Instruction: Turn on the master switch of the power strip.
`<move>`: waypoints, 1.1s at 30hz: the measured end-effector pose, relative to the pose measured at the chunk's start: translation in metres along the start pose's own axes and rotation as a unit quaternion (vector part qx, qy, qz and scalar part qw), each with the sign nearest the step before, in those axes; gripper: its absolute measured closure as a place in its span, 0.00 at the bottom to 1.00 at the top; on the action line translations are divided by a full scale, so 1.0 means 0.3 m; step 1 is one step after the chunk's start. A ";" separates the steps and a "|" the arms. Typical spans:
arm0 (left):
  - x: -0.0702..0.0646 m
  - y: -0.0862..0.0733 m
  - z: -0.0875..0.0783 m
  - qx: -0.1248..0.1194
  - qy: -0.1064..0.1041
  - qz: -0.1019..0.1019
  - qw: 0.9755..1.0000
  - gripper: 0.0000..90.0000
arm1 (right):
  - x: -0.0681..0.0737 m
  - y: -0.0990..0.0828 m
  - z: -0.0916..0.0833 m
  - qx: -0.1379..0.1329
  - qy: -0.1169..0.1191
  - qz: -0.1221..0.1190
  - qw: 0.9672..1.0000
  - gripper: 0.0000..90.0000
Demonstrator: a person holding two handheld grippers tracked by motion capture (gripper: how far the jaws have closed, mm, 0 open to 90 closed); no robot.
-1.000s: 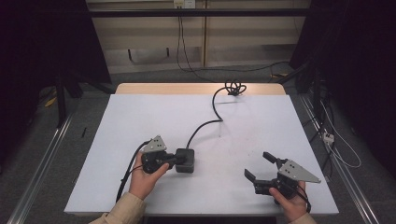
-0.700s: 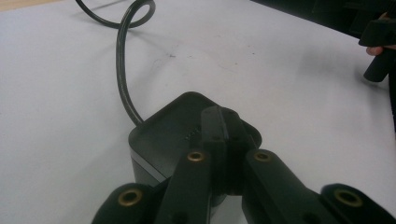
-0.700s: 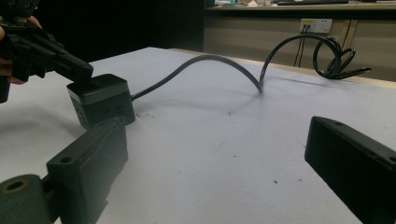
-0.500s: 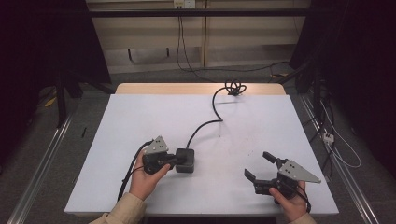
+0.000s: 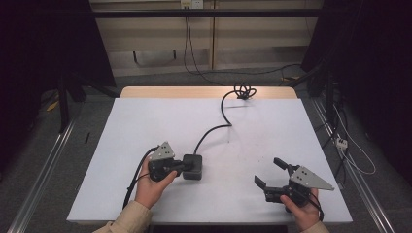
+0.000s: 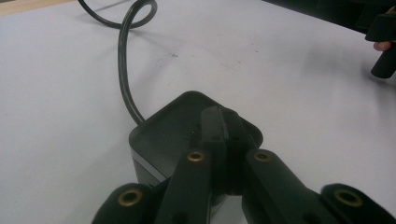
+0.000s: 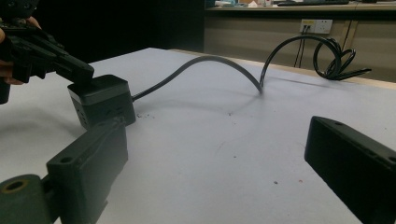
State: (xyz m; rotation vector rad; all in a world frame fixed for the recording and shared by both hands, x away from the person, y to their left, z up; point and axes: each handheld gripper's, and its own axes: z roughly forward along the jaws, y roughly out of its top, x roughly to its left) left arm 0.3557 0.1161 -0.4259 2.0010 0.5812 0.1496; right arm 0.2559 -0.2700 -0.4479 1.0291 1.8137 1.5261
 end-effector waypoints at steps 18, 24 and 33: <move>-0.003 0.005 -0.006 -0.018 -0.001 -0.012 1.000 0.97 | 0.000 0.000 0.000 -0.001 0.002 0.000 1.000 0.06; -0.005 0.014 -0.019 -0.024 -0.001 -0.013 1.000 0.79 | 0.000 0.000 0.001 -0.001 0.003 0.001 1.000 0.06; 0.002 0.014 -0.029 -0.023 -0.007 -0.021 0.999 0.53 | 0.000 0.000 -0.001 -0.001 0.003 0.001 1.000 0.06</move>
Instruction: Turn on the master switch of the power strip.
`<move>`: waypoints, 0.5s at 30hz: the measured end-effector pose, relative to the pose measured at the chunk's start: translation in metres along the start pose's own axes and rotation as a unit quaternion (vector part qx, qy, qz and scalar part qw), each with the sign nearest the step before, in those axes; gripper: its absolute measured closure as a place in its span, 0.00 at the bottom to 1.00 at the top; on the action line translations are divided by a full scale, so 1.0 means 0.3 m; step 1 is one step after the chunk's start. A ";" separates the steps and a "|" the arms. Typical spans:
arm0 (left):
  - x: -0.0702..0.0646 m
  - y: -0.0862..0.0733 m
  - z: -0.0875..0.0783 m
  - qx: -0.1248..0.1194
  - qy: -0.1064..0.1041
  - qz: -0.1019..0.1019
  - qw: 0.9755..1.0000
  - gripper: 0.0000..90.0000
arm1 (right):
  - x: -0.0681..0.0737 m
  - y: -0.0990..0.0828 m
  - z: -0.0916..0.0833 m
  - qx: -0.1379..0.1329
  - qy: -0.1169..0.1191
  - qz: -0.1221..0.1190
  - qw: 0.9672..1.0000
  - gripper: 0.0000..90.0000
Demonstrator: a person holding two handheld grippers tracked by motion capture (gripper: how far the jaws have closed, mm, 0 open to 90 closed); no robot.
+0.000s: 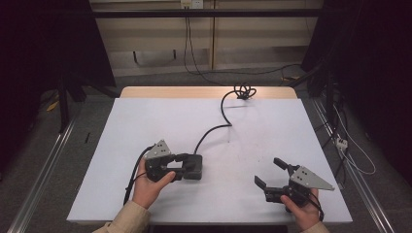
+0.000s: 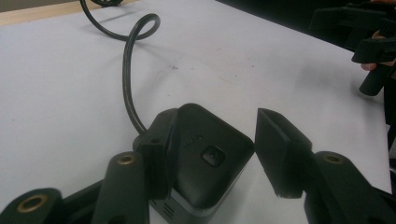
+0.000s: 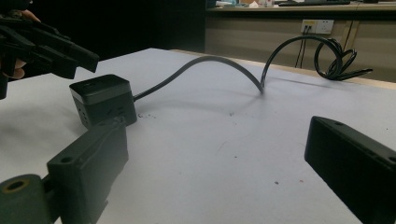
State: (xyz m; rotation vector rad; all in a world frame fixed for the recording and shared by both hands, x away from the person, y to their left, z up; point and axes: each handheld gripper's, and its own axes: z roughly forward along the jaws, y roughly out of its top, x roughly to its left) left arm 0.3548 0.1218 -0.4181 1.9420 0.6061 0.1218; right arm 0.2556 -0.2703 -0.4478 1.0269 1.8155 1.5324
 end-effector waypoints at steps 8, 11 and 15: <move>0.010 -0.004 -0.017 0.000 0.010 -0.010 1.000 0.37 | -0.001 0.000 -0.002 0.001 -0.001 0.000 1.000 0.06; 0.018 -0.006 -0.032 -0.003 0.014 -0.015 1.000 0.30 | -0.001 0.001 -0.002 0.001 -0.001 0.000 1.000 0.06; 0.029 -0.012 -0.049 -0.006 0.013 -0.026 1.000 0.22 | -0.002 0.001 -0.003 0.000 -0.001 0.000 1.000 0.06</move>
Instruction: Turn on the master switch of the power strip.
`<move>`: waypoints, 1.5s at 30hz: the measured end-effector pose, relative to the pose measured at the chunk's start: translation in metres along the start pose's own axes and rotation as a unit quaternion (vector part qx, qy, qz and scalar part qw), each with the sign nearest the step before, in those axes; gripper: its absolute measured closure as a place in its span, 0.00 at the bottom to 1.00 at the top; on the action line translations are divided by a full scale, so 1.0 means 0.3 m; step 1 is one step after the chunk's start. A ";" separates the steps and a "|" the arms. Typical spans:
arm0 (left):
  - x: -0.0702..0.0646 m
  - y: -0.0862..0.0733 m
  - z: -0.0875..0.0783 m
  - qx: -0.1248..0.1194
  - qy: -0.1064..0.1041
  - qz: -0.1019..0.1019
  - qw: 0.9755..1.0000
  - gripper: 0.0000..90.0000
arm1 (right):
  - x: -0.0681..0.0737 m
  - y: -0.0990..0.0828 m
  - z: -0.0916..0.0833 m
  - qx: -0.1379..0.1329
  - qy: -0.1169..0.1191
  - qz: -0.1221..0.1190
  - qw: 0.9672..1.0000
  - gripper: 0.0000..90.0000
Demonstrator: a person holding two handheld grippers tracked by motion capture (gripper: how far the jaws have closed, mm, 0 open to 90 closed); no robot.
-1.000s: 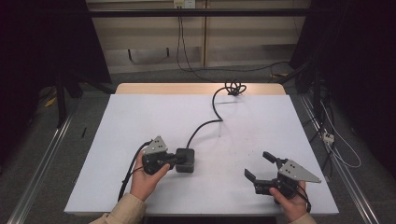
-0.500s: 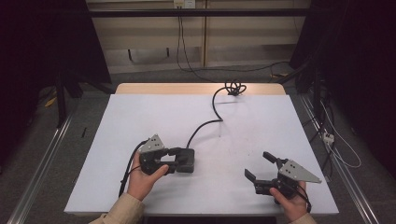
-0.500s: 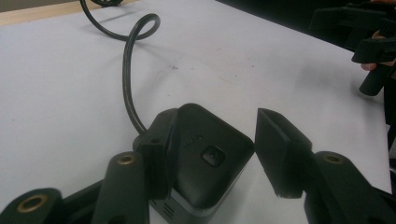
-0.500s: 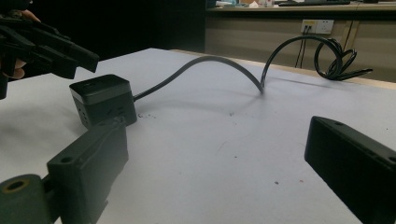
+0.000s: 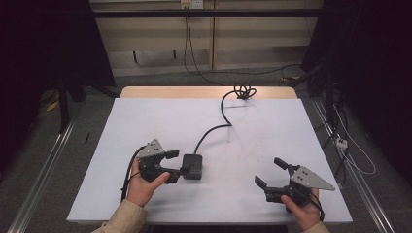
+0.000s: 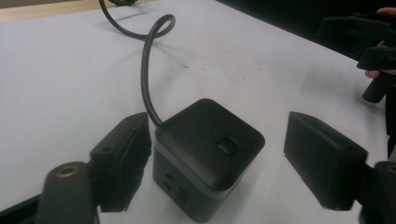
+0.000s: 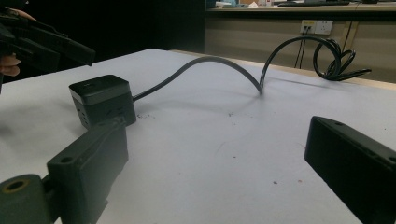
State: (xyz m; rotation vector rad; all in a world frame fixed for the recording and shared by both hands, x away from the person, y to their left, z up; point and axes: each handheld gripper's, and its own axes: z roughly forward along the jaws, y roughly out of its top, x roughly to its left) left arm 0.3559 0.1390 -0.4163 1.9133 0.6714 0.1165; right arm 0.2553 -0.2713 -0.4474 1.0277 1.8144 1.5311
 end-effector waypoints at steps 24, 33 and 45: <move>0.054 -0.048 -0.089 -0.005 0.021 -0.001 1.000 0.11 | -0.002 0.002 -0.001 -0.002 -0.001 -0.002 1.000 0.06; 0.071 -0.062 -0.109 -0.010 0.027 -0.007 1.000 0.10 | -0.002 0.002 -0.002 -0.002 -0.001 -0.002 1.000 0.06; 0.088 -0.076 -0.136 -0.016 0.037 -0.014 0.999 0.10 | -0.003 0.002 -0.002 -0.001 -0.001 -0.002 1.000 0.06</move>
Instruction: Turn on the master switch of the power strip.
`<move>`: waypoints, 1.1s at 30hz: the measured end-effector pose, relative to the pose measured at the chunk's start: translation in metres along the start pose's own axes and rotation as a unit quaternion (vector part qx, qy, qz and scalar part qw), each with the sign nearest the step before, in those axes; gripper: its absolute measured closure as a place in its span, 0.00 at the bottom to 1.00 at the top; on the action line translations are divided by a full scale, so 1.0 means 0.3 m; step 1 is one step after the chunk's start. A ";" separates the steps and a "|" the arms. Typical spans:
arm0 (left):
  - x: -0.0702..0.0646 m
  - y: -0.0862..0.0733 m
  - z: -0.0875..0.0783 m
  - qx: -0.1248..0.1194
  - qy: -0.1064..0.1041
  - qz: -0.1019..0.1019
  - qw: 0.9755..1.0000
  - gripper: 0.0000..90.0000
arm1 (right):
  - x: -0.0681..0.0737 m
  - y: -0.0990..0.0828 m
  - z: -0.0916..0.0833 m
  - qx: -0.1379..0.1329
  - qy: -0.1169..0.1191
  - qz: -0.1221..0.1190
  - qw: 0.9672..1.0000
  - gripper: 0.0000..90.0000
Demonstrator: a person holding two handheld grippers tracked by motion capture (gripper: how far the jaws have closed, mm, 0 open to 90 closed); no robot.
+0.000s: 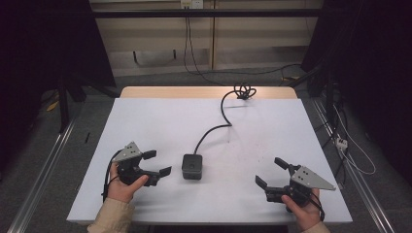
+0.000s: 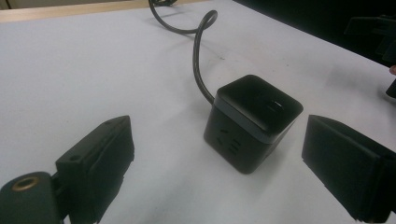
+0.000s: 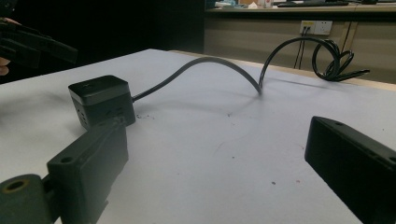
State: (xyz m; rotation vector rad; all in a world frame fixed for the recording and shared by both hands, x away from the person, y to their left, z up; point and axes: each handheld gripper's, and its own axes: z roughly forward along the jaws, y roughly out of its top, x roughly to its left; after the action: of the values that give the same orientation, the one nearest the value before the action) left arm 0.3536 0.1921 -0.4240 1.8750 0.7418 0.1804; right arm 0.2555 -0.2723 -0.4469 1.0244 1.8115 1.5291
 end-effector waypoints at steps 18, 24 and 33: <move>0.029 -0.023 -0.034 0.000 0.008 -0.002 1.000 0.10 | 0.002 -0.004 0.004 0.004 0.003 0.001 1.000 0.06; 0.038 -0.033 -0.043 -0.001 0.009 -0.006 1.000 0.10 | 0.001 -0.004 0.004 0.004 0.002 0.001 1.000 0.06; 0.049 -0.043 -0.055 -0.001 0.016 -0.004 1.000 0.10 | 0.000 -0.004 0.004 0.004 0.002 0.001 1.000 0.06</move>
State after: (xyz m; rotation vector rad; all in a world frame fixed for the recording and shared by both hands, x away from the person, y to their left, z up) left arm 0.3525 0.2166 -0.4313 1.8697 0.7712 0.2066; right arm 0.2561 -0.2717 -0.4483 1.0278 1.8203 1.5275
